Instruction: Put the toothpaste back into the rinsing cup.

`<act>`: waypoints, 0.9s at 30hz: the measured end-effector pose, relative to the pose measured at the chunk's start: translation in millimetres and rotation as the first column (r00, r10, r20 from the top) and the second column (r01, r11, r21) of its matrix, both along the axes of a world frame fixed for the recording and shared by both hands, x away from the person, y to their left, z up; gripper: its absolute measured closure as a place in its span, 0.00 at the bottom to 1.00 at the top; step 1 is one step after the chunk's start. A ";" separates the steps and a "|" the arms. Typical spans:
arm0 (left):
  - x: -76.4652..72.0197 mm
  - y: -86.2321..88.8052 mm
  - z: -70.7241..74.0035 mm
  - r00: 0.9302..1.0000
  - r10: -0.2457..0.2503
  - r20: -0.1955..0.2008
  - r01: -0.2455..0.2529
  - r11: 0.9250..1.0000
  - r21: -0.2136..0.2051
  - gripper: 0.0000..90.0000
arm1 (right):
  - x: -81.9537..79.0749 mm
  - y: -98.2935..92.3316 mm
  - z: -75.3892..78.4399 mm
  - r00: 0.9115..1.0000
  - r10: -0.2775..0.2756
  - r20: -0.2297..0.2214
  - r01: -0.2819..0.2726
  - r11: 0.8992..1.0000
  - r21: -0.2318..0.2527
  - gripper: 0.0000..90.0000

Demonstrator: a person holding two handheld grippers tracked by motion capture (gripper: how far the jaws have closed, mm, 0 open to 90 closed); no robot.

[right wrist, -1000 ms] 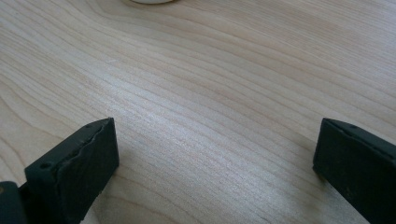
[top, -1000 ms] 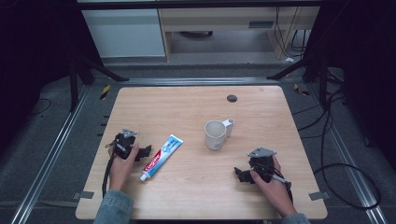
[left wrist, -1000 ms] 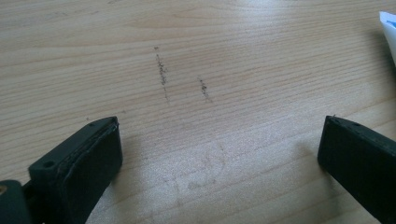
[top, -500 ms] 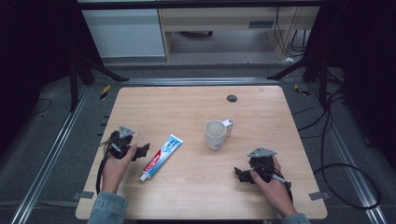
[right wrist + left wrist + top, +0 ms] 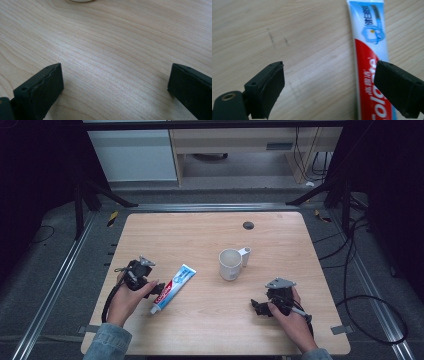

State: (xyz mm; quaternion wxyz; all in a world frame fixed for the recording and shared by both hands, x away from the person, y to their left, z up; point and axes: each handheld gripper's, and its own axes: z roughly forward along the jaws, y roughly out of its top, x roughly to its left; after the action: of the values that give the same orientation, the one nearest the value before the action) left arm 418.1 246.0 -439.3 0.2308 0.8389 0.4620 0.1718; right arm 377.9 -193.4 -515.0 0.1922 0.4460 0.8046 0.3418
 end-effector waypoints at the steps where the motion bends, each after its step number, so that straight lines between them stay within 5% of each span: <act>1: 0.3 -5.4 1.8 1.000 -0.018 -0.020 0.017 0.999 -0.032 0.11 | 0.0 0.0 0.0 1.000 0.000 0.000 0.000 1.000 0.000 0.00; 4: 2.9 -19.2 4.2 0.997 -0.055 -0.048 0.052 0.996 -0.068 0.11 | 0.0 0.0 0.0 1.000 0.000 0.000 0.000 1.000 0.000 0.00; 11: 10.3 -45.9 9.9 0.988 -0.126 -0.086 0.128 0.992 0.014 0.11 | 0.1 -0.1 0.0 1.000 0.001 0.001 -0.001 1.000 0.000 0.00; 22: 18.8 -68.1 4.4 0.973 -0.169 -0.158 0.183 0.980 0.080 0.15 | 0.0 0.0 -0.1 1.000 0.000 0.000 0.000 1.000 0.003 0.00; 27: 22.9 -71.3 5.4 0.972 -0.160 -0.174 0.180 0.978 0.105 0.17 | -0.1 0.1 0.0 1.000 -0.001 -0.001 0.001 1.000 0.001 0.00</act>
State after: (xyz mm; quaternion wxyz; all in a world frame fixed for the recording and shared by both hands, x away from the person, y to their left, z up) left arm 441.0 174.6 -433.9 0.1546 0.8992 0.3945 0.1089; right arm 377.8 -193.3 -515.0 0.1915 0.4468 0.8042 0.3419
